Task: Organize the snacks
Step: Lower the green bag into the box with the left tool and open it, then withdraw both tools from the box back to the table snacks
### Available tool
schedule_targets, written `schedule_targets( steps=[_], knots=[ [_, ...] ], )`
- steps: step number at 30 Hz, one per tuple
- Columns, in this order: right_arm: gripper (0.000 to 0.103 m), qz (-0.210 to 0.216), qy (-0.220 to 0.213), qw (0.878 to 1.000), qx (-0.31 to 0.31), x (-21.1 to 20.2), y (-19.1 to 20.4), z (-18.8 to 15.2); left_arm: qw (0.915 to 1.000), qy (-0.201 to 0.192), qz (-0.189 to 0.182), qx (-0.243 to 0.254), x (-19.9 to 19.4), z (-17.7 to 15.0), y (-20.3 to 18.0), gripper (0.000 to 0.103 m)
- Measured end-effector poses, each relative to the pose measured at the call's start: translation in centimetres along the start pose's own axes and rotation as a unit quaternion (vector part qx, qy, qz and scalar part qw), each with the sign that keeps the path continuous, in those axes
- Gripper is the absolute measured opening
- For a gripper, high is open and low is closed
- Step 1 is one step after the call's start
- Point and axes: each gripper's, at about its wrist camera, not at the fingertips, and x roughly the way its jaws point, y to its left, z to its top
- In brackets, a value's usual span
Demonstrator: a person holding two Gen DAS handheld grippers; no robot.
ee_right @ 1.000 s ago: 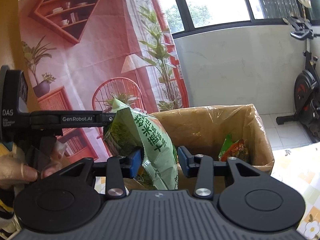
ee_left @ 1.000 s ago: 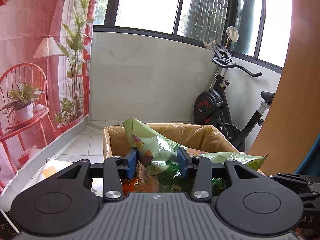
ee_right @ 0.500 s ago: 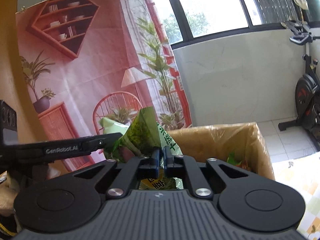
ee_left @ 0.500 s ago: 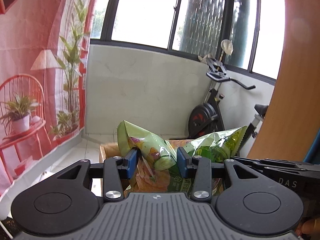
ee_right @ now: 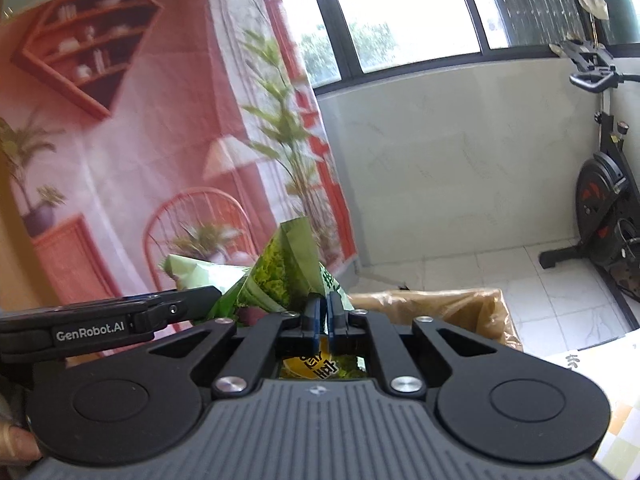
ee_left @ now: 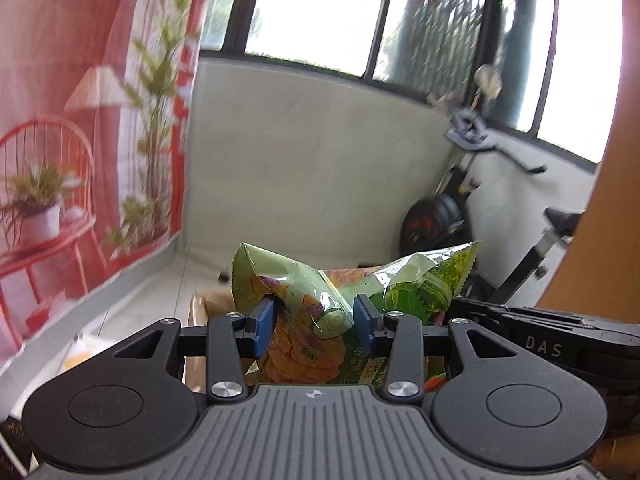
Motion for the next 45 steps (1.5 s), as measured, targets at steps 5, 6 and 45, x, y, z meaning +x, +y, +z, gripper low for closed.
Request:
schedule_targets(
  steps=[5,6,45],
  knots=[
    [0.009,-0.044,0.059,0.997,0.002,4.7,-1.3,-1.0,0.9984,0.053,0.02,-0.003,2.3,-1.2,1.2,0.053],
    [0.009,-0.057,0.072,0.996,0.003,5.3,-1.6,-1.2,0.9981,0.056,0.026,-0.002,2.1,-1.3,1.4,0.055],
    [0.051,-0.058,0.146,0.987,0.033,-12.1,-3.9,-20.9,0.9971,0.076,0.007,0.003,-11.2,-17.8,4.0,0.062]
  ],
)
